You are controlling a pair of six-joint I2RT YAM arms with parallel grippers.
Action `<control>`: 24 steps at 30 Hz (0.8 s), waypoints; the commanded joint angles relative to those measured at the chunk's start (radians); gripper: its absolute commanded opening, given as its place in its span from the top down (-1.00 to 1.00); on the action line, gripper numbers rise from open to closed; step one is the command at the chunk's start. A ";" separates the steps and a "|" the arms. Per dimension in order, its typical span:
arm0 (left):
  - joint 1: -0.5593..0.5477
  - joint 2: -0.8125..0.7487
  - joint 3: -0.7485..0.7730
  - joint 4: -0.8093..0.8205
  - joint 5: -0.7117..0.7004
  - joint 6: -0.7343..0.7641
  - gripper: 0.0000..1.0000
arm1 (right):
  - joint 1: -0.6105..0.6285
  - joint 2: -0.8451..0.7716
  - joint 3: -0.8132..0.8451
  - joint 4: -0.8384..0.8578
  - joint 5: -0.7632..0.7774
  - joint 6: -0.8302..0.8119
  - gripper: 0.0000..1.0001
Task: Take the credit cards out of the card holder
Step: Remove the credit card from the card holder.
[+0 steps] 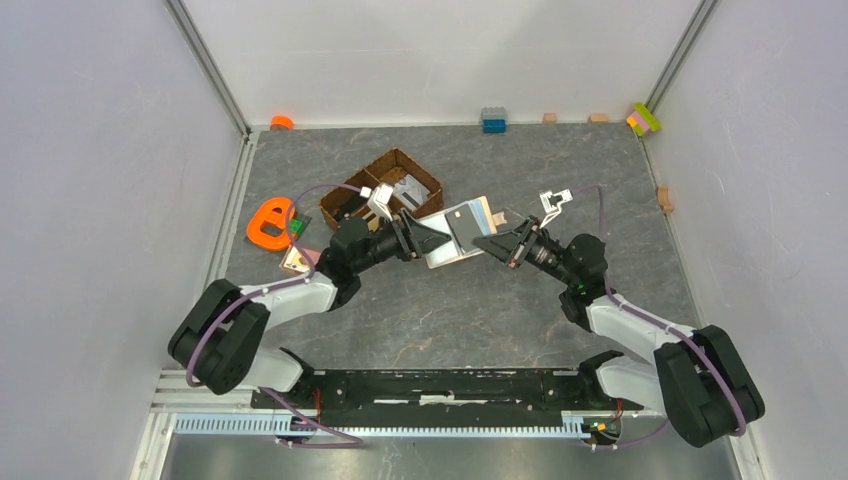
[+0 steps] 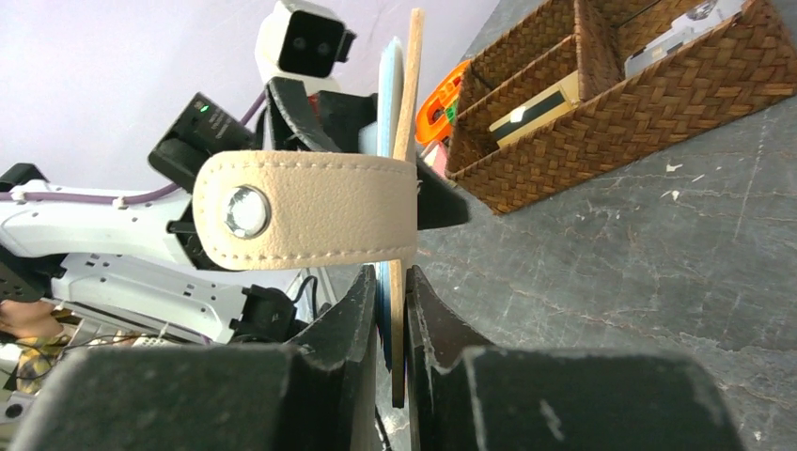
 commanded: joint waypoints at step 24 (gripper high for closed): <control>-0.011 -0.172 -0.013 -0.038 -0.048 0.115 0.95 | 0.088 -0.052 0.099 -0.203 0.107 -0.358 -0.96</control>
